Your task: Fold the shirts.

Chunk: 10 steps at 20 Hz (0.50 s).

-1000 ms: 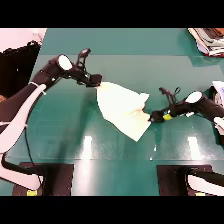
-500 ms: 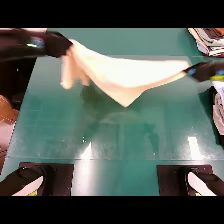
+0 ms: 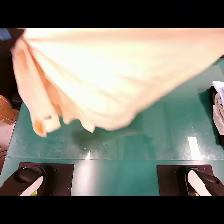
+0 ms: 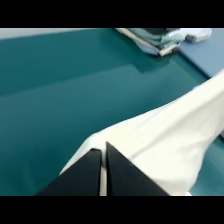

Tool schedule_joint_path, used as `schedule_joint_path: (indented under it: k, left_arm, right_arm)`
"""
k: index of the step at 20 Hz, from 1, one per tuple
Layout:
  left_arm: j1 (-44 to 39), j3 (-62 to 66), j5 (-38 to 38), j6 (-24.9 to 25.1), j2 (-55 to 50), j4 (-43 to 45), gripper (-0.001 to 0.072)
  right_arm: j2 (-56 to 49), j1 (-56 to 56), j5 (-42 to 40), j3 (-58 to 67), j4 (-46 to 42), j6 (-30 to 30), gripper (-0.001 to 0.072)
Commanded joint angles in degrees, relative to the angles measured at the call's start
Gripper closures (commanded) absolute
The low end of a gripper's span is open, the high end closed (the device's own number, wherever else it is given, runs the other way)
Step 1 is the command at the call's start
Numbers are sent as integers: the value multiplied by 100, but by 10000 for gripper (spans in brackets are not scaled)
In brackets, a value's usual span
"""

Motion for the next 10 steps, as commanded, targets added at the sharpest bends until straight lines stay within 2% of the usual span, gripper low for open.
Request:
schedule_joint_path:
  k: [1,3,5,7,10]
  left_arm:
    - [4,-240,-1344,9,-634,-74,684]
    - [4,-726,-1672,101,-1207,-205,684]
    - [4,-1362,-1635,280,-1766,-398,684]
    - [4,-1996,-1333,520,-2293,-533,683]
    - [4,-2520,-597,807,-3029,-553,683]
  right_arm:
    - [-717,-24,717,439,-33,468,700]
    - [-1307,264,957,181,-116,560,700]
    - [-1893,732,949,-310,-717,566,700]
    - [-2433,1123,837,-800,-1270,564,700]
    - [-2994,1436,503,-1307,-1355,564,700]
